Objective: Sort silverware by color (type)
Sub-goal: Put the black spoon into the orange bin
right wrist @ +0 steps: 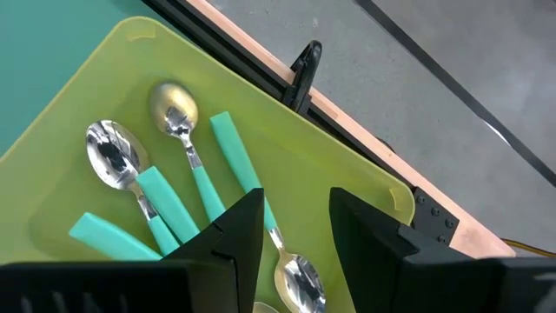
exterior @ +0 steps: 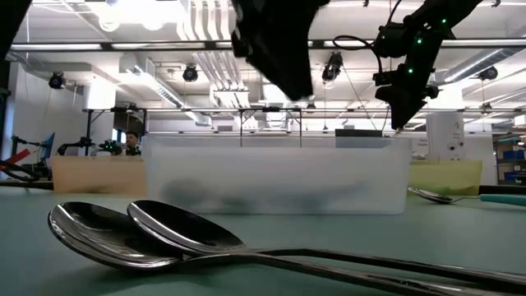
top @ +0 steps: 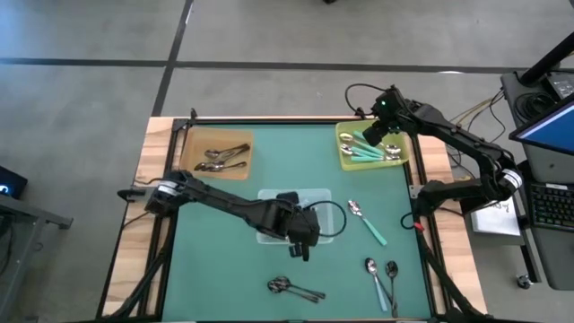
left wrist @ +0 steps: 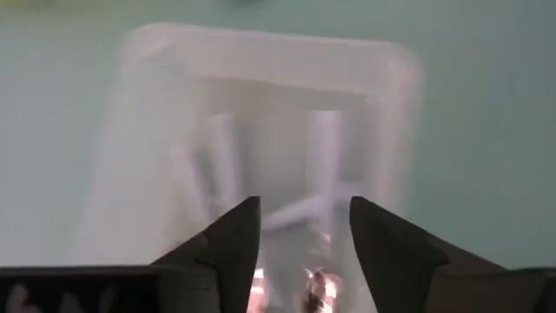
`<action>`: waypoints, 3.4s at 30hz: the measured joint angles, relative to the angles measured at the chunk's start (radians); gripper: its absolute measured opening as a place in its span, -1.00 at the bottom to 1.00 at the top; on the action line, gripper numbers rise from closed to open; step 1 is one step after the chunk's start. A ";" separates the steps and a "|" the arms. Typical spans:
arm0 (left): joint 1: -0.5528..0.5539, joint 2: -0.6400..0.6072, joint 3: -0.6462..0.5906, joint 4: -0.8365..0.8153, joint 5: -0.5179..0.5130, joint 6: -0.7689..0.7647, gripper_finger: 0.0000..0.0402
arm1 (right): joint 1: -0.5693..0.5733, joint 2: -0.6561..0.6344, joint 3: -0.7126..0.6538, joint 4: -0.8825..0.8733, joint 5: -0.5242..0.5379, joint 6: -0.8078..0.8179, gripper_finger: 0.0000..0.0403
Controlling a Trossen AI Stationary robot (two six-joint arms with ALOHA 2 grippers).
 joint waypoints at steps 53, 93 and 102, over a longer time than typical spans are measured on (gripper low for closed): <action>-0.220 0.226 -0.094 0.356 0.123 -0.033 -0.70 | 0.000 0.000 -0.001 0.002 0.000 0.000 -0.39; -0.199 -0.095 0.091 -0.654 -0.293 -0.260 -1.00 | 0.000 0.000 -0.001 0.004 0.000 0.000 -0.39; 0.035 -0.584 -0.496 -0.446 -0.294 -0.208 -1.00 | 0.000 0.000 -0.001 0.004 0.000 0.000 -0.39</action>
